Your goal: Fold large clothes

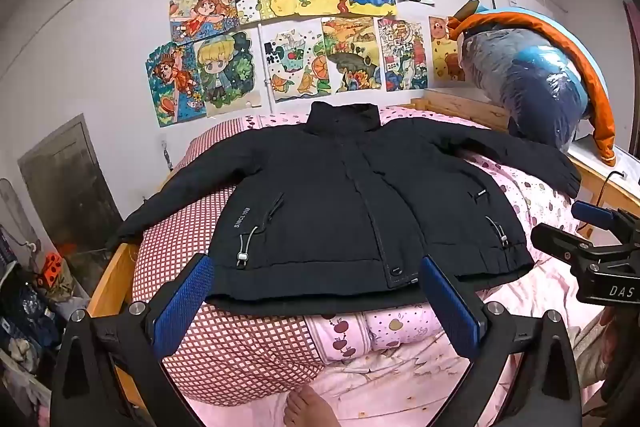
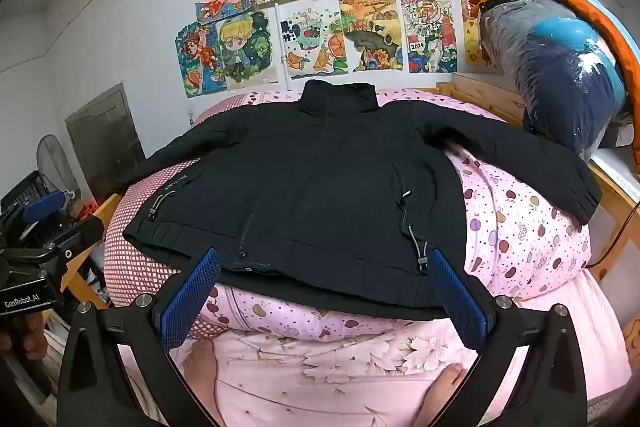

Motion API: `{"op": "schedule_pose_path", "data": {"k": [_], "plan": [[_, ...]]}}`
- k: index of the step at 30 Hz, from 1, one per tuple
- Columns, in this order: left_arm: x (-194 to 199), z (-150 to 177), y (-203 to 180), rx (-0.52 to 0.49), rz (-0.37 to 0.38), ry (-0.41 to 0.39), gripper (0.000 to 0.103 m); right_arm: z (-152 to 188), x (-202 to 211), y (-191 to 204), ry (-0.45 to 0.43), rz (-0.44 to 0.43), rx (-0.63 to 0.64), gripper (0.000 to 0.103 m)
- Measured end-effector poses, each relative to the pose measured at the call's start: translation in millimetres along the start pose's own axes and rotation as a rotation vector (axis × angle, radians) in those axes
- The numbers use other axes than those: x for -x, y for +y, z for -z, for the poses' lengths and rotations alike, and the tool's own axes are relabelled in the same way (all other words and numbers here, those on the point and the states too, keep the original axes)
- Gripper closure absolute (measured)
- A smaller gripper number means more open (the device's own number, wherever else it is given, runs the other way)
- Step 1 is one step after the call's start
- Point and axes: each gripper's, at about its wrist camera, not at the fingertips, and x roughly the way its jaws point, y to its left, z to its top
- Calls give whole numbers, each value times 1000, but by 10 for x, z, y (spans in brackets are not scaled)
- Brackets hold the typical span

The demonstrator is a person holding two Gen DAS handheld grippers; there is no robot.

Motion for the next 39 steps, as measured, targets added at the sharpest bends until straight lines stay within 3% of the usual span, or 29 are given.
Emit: {"op": "schedule_pose_path", "data": {"k": [24, 39], "plan": [[-156, 83, 69, 13, -11, 35, 0, -47, 10, -6, 3, 6, -18, 1], [-216, -472, 136, 69, -5, 70, 0, -517, 204, 41, 15, 50, 19, 1]]}}
